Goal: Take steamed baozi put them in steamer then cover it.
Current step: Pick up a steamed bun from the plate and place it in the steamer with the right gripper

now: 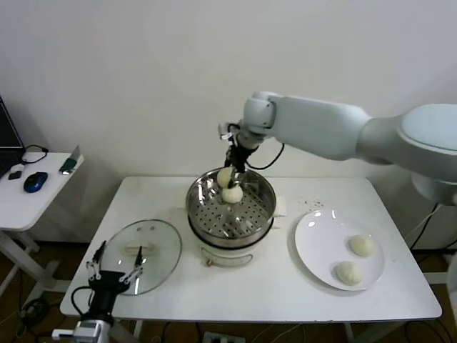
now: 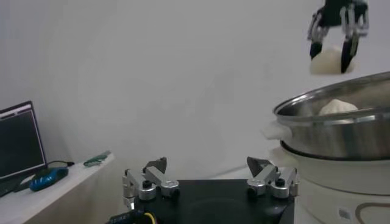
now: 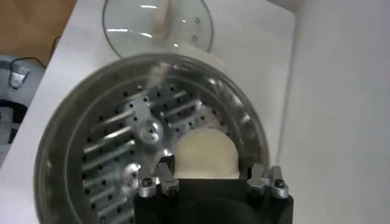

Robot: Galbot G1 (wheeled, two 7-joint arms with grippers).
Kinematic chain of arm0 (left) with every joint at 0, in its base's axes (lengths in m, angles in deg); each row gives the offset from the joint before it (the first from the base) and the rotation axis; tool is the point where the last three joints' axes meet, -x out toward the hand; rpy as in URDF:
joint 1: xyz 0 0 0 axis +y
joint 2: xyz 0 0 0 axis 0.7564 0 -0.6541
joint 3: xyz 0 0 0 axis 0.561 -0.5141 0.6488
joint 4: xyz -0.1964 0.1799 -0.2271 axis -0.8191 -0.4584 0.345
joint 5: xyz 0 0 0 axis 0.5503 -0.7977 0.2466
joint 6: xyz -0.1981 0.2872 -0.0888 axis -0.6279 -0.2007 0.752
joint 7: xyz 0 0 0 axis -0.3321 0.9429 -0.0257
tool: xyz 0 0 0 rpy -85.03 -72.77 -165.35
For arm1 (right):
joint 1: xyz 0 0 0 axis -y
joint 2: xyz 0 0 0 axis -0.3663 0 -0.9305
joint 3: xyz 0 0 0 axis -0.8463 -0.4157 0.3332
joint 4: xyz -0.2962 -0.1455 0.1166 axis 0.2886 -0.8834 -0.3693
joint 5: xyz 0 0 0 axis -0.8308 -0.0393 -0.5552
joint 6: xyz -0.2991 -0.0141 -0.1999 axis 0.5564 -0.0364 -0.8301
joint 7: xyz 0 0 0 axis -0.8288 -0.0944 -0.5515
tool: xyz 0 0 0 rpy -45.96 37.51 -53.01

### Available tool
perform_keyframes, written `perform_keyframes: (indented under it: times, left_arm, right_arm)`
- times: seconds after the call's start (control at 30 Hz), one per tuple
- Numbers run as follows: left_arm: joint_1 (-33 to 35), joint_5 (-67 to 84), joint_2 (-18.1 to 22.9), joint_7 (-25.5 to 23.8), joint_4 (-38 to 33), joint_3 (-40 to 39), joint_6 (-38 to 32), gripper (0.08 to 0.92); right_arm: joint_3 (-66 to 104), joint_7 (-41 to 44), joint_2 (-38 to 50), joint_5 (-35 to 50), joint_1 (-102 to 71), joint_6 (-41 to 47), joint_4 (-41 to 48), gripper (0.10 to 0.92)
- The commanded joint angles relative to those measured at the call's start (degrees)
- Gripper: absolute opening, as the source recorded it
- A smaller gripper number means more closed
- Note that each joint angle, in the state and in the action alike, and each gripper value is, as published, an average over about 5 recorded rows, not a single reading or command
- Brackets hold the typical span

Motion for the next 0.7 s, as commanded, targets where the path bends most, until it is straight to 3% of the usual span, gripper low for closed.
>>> perform_keyframes:
  times: [0.03, 0.4, 0.7]
  left_arm:
    - [-0.04, 0.06, -0.30, -0.05, 0.38, 0.26, -0.03, 0.823]
    - [-0.31, 0.22, -0.46, 0.07, 1.31, 0.41, -0.31, 0.823]
    - [-0.26, 0.15, -0.46, 0.05, 1.26, 0.48, -0.36, 0.823]
  right_arm:
    - [-0.31, -1.09, -4.63, 0.49, -4.61, 0.60, 0.54, 0.669]
    - [-0.15, -1.33, -5.72, -1.87, -7.77, 0.41, 2.66, 0.671]
    - [0.14, -1.59, -4.56, -2.09, -7.36, 0.98, 1.55, 0.815]
